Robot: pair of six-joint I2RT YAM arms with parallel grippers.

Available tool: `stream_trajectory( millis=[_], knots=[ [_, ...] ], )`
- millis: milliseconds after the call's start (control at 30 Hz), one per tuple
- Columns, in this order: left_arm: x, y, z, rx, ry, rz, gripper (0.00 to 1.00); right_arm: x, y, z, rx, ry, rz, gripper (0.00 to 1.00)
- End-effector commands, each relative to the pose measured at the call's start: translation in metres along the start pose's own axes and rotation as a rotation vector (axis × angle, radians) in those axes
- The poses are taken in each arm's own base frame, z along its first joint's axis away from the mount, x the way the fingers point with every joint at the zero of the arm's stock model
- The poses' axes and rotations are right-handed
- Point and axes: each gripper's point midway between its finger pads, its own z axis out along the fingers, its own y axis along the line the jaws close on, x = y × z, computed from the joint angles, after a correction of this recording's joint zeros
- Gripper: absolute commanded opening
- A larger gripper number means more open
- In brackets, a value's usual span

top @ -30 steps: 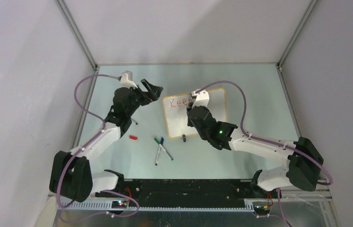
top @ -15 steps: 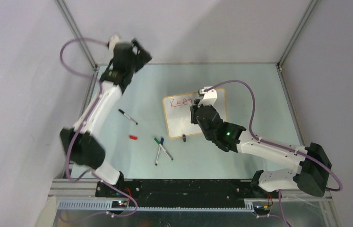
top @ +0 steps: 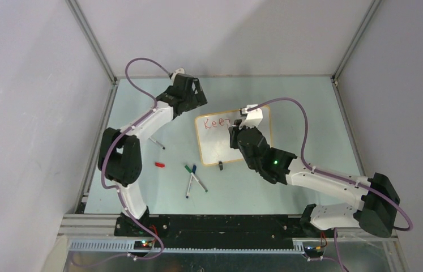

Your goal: Write a sentence on the whiteboard

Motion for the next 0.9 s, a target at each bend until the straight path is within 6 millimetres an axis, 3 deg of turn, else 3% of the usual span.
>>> stream_trajectory(
  millis=[0, 267, 500, 633, 867],
  knots=[
    [-0.023, -0.019, 0.002, 0.056, -0.136, 0.049, 0.92, -0.018, 0.005, -0.003, -0.017, -0.06, 0.031, 0.0],
    [-0.02, -0.035, 0.006, 0.081, -0.197, 0.061, 0.91, -0.017, 0.006, -0.002, -0.024, -0.056, 0.029, 0.0],
    [0.006, -0.042, 0.023, 0.033, -0.158, 0.069, 0.87, -0.018, 0.007, -0.003, -0.024, -0.058, 0.029, 0.0],
    [0.012, -0.054, 0.026, 0.018, -0.154, 0.113, 0.86, -0.017, 0.007, -0.002, -0.027, -0.055, 0.028, 0.0],
    [0.019, -0.055, 0.027, 0.023, -0.128, 0.136, 0.83, -0.015, 0.008, -0.002, -0.031, -0.048, 0.03, 0.0]
  ],
)
